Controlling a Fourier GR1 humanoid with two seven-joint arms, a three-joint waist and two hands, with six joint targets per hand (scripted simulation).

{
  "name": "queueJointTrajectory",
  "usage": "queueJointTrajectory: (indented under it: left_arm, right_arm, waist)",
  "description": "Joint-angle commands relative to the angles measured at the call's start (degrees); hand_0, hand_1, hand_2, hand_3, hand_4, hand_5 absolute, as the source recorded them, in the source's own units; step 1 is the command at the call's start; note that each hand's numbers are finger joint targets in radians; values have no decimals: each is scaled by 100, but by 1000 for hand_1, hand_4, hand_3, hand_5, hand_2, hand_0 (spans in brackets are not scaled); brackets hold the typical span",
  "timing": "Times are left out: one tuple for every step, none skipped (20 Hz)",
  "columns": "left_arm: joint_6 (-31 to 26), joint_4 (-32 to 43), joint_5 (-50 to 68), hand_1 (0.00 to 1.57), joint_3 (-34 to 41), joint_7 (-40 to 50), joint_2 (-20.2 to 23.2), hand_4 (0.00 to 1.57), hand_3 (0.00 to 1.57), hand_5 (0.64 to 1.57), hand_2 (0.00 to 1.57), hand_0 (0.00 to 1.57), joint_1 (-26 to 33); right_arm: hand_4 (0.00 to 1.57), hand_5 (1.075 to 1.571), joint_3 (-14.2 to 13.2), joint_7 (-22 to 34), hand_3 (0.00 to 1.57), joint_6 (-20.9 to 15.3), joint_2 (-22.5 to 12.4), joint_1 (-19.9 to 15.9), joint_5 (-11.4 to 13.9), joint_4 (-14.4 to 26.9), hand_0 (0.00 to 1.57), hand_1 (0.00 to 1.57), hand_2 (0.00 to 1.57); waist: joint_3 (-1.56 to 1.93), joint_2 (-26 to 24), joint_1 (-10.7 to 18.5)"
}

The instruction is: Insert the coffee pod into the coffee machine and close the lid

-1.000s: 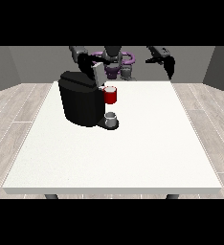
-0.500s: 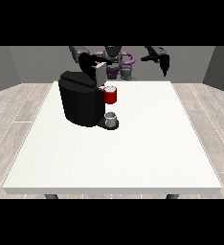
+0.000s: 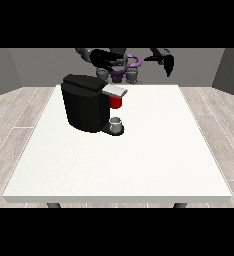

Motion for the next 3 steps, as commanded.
queueJointTrajectory:
  left_arm:
    - [81,104,-16,0,122,-142,61,192,0,1571,0,0,359]
    - [2,289,45,0,241,-386,136,192,0,1571,0,0,496]
    - [119,380,146,0,438,-65,237,192,0,1571,0,0,145]
  right_arm:
    - [279,1571,544,-502,0,-74,266,1020,-300,-413,0,0,0]
    - [251,1571,743,-438,0,-228,269,1254,-295,-542,0,0,0]
    - [157,1571,1160,-372,0,-472,271,1475,-336,-639,0,0,0]
  waist:
    - [-25,-427,-356]
    - [-27,-436,-489]
    - [-26,-458,-595]
